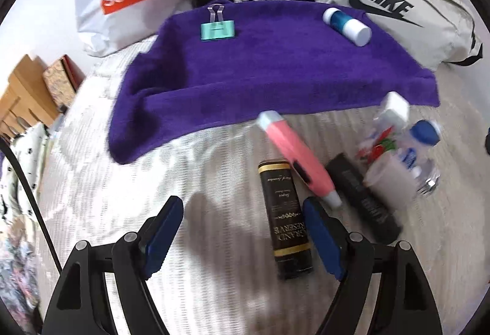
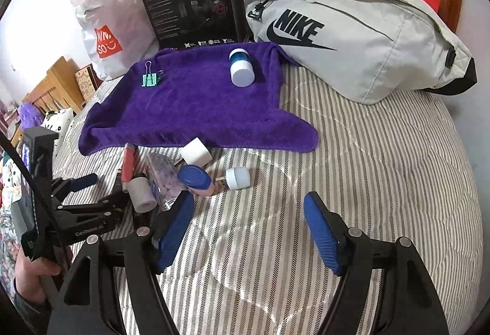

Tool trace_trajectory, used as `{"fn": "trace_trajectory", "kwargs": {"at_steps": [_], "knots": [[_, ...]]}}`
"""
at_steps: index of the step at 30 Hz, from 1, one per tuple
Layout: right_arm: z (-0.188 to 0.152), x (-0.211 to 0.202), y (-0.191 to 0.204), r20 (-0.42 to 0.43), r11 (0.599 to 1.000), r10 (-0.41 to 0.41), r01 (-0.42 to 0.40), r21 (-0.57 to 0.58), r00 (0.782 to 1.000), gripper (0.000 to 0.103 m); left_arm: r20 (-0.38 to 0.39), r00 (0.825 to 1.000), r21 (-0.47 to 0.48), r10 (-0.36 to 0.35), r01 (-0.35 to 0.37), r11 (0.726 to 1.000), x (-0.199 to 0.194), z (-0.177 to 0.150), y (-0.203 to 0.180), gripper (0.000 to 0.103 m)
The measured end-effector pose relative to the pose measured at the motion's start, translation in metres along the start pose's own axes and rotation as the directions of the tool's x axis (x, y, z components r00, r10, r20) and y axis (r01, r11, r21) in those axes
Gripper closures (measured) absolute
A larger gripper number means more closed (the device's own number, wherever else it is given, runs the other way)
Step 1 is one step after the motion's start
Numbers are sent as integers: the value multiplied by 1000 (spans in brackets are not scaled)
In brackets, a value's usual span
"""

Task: Organize rigid objects
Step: 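Grasp the dark Grand Reserve box with the left gripper, then close right gripper on the small white plug while left gripper holds the box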

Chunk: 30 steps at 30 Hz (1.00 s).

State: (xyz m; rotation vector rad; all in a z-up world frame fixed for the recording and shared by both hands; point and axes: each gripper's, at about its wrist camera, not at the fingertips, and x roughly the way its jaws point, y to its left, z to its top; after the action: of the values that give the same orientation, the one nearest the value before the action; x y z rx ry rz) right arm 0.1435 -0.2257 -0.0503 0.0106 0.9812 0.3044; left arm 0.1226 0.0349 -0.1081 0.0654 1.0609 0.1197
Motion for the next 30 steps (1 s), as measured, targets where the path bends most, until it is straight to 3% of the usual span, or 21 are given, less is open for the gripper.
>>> {"fn": "trace_trajectory", "kwargs": {"at_steps": [4,7,8,9,15,18,30], "knots": [[-4,3,-4,0,1000,13,-13,2,1000,30,7,999,13,-41,41,999,0,-2,2,30],[-6,8,-9,-10,1000,13,-13,8,1000,30,20,996,13,-89,89,996,-3,-2,-4,55],[-6,11,-11,-16,1000,12,-12,12,1000,30,20,994,19,-110,110,994,-5,-2,-7,73],[-7,12,-12,-20,1000,12,-12,14,1000,30,25,993,22,-118,117,993,-6,-2,-9,80],[-12,29,-5,-29,999,41,-42,-34,999,30,34,990,24,-135,134,991,-5,-4,-9,80],[-11,46,-1,-48,999,16,-19,-48,999,30,37,990,24,-138,137,990,-5,-4,-9,80],[-1,84,13,-30,997,-23,20,-76,999,43,41,989,21,-141,140,990,-5,-5,-8,79]]}}
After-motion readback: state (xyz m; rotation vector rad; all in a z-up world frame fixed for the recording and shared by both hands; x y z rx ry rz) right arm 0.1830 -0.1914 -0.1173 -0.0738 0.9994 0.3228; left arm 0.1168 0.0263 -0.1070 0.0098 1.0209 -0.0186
